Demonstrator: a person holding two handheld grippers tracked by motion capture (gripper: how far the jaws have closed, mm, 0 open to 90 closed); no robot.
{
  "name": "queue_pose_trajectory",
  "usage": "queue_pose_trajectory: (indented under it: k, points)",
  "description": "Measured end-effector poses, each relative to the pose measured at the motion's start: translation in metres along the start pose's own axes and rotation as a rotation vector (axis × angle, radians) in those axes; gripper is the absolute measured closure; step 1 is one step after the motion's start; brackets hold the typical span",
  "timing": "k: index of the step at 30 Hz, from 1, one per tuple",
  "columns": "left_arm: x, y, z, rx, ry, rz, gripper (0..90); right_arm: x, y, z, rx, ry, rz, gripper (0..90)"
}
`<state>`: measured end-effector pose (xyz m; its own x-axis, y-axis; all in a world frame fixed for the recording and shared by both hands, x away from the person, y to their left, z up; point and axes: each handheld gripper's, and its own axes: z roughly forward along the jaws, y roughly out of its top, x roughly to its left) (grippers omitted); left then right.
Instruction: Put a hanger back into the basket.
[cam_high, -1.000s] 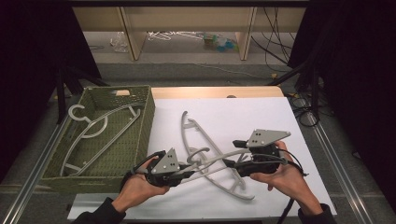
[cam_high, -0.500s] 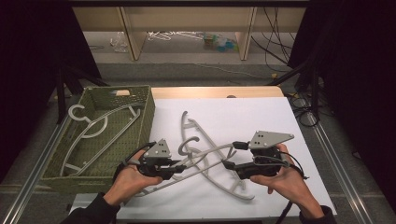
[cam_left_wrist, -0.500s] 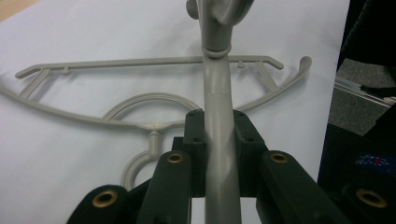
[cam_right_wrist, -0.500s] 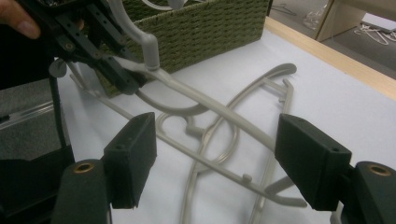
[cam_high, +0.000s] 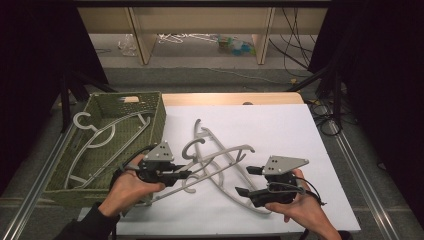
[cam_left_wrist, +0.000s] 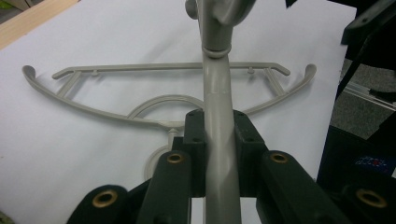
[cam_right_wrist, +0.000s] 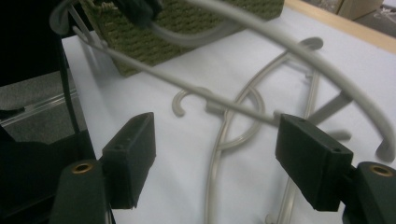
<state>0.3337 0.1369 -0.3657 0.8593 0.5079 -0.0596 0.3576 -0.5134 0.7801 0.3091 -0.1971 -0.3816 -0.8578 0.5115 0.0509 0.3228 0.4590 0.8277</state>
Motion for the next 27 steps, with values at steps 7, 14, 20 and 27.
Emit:
queue_pose_trajectory:
  k: [7,14,20,27]
  points:
    - [-0.001,0.007,-0.014,-0.021,-0.011,0.005,78.4,0.001,-0.01,0.01,0.018,0.011,-0.002,29.4]
    - [0.005,0.016,-0.035,-0.042,0.011,0.013,78.4,0.001,-0.014,0.007,0.006,0.019,0.01,29.3]
    - [0.015,0.022,-0.059,-0.084,0.044,0.003,78.4,0.0,-0.018,0.007,0.01,0.018,0.022,29.0]
    - [0.033,0.021,-0.082,-0.115,0.099,-0.024,78.4,0.0,-0.021,0.009,0.017,0.018,0.022,27.5]
